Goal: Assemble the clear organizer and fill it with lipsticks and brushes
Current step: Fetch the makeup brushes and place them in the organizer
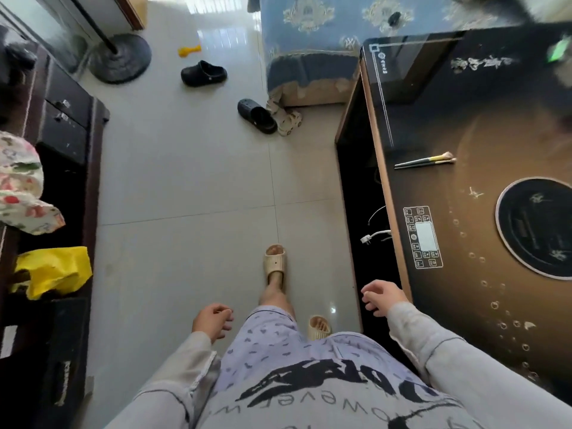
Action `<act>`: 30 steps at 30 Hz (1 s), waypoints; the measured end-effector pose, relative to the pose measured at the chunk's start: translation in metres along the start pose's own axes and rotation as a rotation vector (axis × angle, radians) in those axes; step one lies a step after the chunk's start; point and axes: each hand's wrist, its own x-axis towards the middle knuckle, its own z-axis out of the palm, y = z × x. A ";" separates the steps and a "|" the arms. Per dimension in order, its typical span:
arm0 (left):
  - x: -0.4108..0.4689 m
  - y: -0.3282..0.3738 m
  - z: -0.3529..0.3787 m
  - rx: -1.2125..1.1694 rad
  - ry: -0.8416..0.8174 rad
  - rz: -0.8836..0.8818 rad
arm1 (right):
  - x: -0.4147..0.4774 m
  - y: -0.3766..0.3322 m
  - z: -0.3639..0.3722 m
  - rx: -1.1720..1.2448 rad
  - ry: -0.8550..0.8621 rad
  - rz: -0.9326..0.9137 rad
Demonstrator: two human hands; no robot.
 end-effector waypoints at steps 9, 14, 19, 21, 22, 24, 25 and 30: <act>0.059 0.207 -0.018 0.370 -0.196 0.255 | 0.014 -0.024 0.018 0.279 0.169 0.241; 0.067 0.300 0.006 0.463 -0.297 0.394 | 0.011 -0.029 0.028 0.362 0.222 0.340; 0.073 0.338 0.040 0.640 -0.361 0.415 | 0.022 -0.042 0.023 0.514 0.278 0.428; 0.079 0.341 0.049 0.741 -0.371 0.398 | 0.029 -0.051 0.016 0.565 0.289 0.434; 0.082 0.342 0.055 0.796 -0.376 0.396 | 0.035 -0.055 0.010 0.596 0.294 0.435; 0.090 0.346 0.065 0.892 -0.382 0.395 | 0.048 -0.063 -0.008 0.650 0.299 0.428; 0.092 0.349 0.070 0.929 -0.382 0.388 | 0.055 -0.067 -0.019 0.663 0.295 0.420; 0.099 0.378 0.099 1.083 -0.342 0.382 | 0.081 -0.088 -0.078 0.735 0.330 0.349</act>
